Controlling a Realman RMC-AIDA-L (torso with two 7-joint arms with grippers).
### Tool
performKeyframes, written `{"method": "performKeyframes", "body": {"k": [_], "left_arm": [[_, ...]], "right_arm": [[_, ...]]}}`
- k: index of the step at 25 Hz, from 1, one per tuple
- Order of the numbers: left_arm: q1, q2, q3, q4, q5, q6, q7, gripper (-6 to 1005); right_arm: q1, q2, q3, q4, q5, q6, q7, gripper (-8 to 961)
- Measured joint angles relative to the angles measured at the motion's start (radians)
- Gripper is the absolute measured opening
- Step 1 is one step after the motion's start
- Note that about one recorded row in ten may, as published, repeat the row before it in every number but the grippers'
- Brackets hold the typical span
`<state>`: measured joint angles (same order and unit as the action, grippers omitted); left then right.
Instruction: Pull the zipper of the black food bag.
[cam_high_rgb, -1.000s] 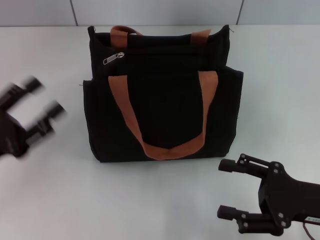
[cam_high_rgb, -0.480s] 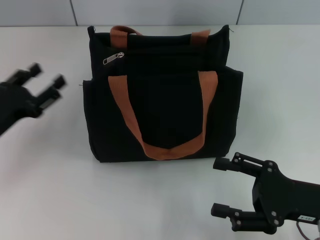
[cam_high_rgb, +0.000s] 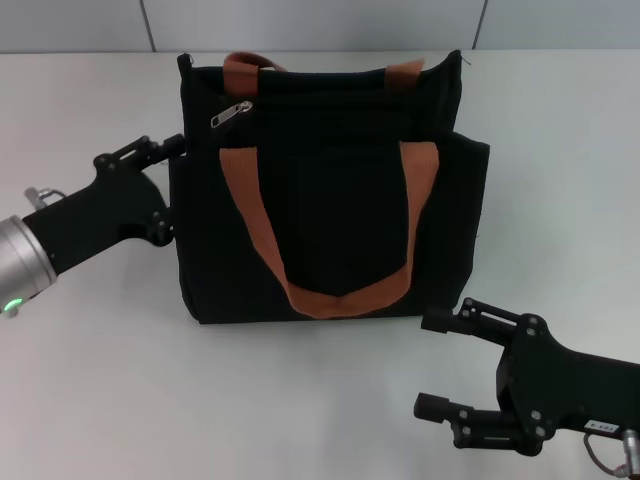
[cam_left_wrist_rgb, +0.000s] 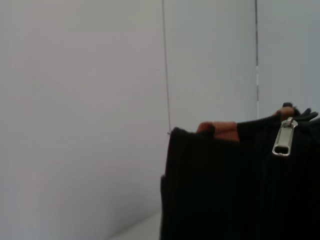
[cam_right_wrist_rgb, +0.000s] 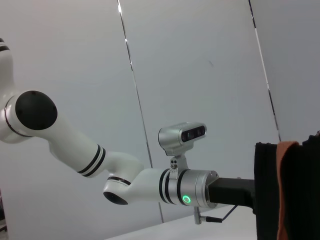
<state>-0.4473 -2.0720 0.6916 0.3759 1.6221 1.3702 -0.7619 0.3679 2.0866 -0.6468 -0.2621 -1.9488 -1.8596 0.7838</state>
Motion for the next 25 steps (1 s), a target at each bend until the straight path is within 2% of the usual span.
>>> {"method": "performKeyframes", "body": {"k": [12,25], "left_arm": [[-0.003,-0.003,-0.007,-0.044,-0.291,0.085,-0.003,723],[0.015,-0.005,-0.01,-0.101,-0.3,0.096,-0.027,723]], "right_arm": [[0.001,0.0,0.043,0.001,0.001,0.0,0.0,827],[0.012,0.001,0.056,0.002,0.001,0.004,-0.002,827]]}}
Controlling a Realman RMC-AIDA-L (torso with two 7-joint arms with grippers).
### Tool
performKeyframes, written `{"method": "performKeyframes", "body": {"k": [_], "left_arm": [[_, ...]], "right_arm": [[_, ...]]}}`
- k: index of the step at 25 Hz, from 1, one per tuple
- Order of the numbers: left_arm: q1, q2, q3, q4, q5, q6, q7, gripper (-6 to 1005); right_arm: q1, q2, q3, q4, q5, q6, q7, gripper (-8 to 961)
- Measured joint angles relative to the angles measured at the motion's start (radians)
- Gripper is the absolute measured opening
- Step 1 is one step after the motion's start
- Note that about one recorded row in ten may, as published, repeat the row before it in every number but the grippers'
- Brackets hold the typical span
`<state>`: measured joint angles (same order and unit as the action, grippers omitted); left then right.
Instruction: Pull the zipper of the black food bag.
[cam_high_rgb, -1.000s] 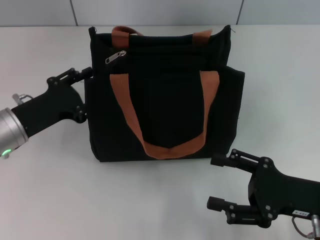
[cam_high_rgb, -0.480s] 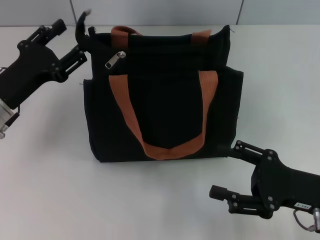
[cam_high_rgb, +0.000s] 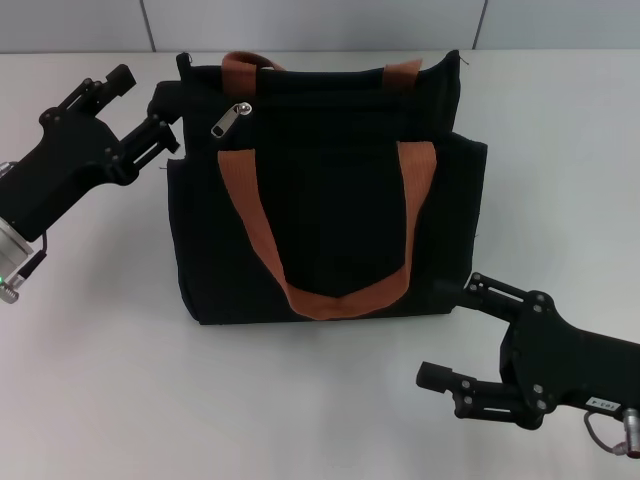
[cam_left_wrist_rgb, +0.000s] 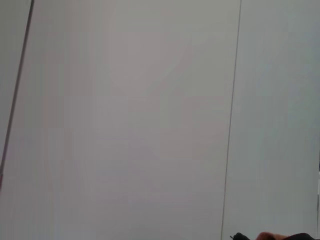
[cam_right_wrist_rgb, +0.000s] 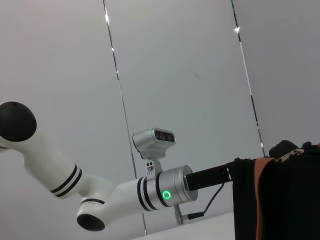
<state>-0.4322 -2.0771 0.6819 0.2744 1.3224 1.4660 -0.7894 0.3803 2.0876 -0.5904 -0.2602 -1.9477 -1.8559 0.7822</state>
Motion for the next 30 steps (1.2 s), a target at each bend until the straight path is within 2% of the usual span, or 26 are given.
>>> {"method": "performKeyframes", "body": {"k": [9,18,20,30], "left_arm": [[0.015,-0.002,-0.001,-0.053,-0.094,0.018,0.009,723],[0.017,-0.001,0.034,-0.08,-0.092,0.034,0.006,724],[0.006,-0.002,0.083,-0.091,-0.091,0.006,0.023,724],[-0.015,-0.003,0.1,-0.12,-0.098,-0.089,0.087,724]], "right_arm": [[-0.001,0.0,0.0,0.018,0.0,0.02,0.0,826],[0.002,-0.001,-0.008,0.027,0.0,0.041,0.0,826],[0.004,-0.001,-0.009,0.027,-0.001,0.041,-0.001,826],[0.005,0.0,-0.009,0.027,0.0,0.041,-0.01,826]]}}
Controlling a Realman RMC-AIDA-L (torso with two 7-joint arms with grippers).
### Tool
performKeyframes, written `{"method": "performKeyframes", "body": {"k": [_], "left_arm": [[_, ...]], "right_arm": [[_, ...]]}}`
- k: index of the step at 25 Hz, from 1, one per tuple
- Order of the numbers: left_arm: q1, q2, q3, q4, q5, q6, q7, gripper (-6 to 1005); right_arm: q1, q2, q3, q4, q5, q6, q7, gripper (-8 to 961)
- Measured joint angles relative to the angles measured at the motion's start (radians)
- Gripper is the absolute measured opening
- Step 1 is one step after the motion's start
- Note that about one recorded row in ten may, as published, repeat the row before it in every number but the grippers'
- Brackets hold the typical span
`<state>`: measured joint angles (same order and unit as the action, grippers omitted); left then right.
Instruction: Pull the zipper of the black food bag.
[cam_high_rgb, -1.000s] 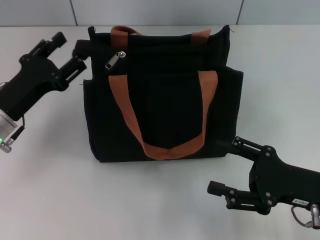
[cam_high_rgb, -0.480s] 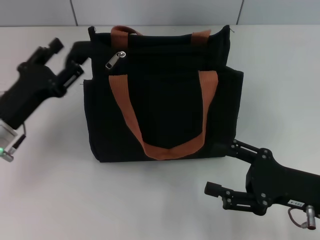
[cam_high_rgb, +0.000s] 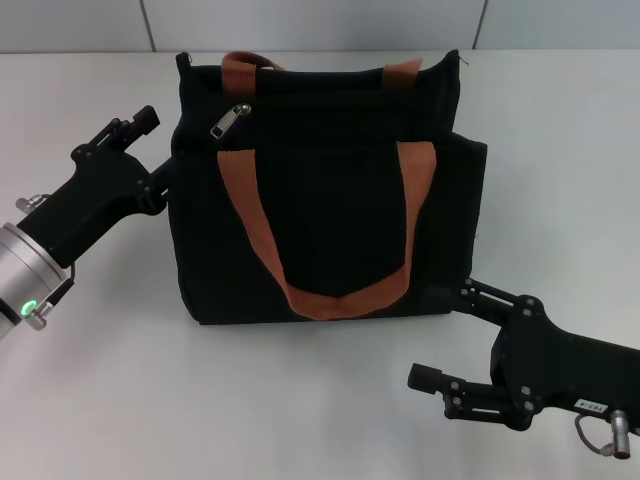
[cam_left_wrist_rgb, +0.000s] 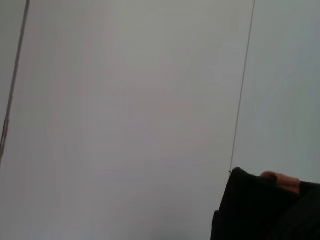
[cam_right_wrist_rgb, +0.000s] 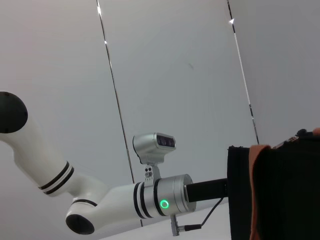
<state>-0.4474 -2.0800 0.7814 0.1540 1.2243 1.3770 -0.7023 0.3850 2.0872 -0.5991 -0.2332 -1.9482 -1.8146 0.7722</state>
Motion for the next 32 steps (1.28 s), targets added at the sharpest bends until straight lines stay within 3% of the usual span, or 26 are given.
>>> {"method": "performKeyframes", "body": {"k": [12,22,32], "left_arm": [[0.059,0.001,-0.086,-0.008,-0.008,0.135,0.018,724],[0.003,0.0,-0.035,-0.072,0.031,0.071,0.076,723],[0.055,0.007,-0.019,0.003,0.069,0.075,0.123,724]], "right_arm": [[0.01,-0.001,0.004,0.001,0.0,-0.015,-0.001,827],[0.026,-0.001,0.006,0.002,0.0,-0.007,0.0,826],[0.034,-0.004,0.009,0.001,0.0,-0.001,0.004,827]]}}
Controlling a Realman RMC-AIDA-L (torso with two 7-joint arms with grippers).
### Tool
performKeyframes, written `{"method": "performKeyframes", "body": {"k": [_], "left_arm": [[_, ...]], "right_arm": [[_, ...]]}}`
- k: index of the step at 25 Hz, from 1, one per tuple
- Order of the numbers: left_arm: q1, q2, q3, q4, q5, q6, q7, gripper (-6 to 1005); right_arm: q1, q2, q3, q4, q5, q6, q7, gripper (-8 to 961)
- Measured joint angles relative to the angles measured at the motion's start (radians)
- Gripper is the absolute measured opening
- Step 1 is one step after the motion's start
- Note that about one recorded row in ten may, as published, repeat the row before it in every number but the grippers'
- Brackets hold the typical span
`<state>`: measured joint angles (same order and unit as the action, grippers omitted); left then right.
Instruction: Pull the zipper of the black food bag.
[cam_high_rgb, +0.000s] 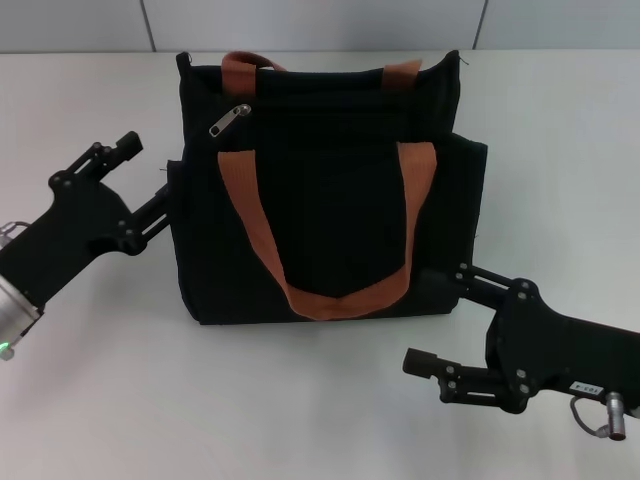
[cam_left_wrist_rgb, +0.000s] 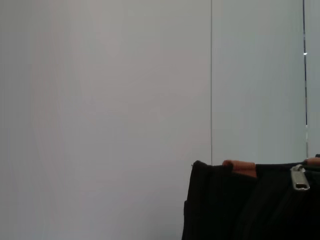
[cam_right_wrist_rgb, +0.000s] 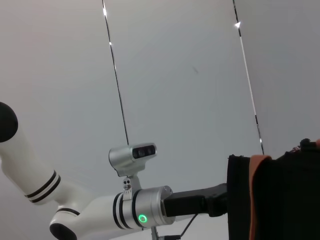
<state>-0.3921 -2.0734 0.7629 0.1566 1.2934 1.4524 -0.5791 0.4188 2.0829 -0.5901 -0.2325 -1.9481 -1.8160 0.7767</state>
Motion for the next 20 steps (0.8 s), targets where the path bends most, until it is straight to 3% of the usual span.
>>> {"method": "performKeyframes", "body": {"k": [1,4,8,14,20], "left_arm": [[0.033,0.001,0.007,0.046,0.003,0.019,0.001,724],[0.036,0.002,0.016,0.048,0.006,0.026,0.001,724],[-0.004,-0.005,0.041,0.027,0.01,0.015,0.039,724],[-0.06,-0.006,-0.016,-0.016,0.002,0.011,0.041,723],[-0.046,-0.007,-0.074,-0.036,0.001,0.076,0.058,724]], "right_arm": [[0.002,0.0,0.0,0.0,0.0,0.003,0.0,827],[0.01,0.002,-0.001,0.001,0.0,0.015,0.002,827],[0.029,0.002,-0.005,0.019,0.0,0.031,0.002,826],[0.024,0.002,-0.001,0.021,0.0,0.036,0.003,827],[0.018,0.002,0.004,0.021,0.0,0.043,0.003,826]]}}
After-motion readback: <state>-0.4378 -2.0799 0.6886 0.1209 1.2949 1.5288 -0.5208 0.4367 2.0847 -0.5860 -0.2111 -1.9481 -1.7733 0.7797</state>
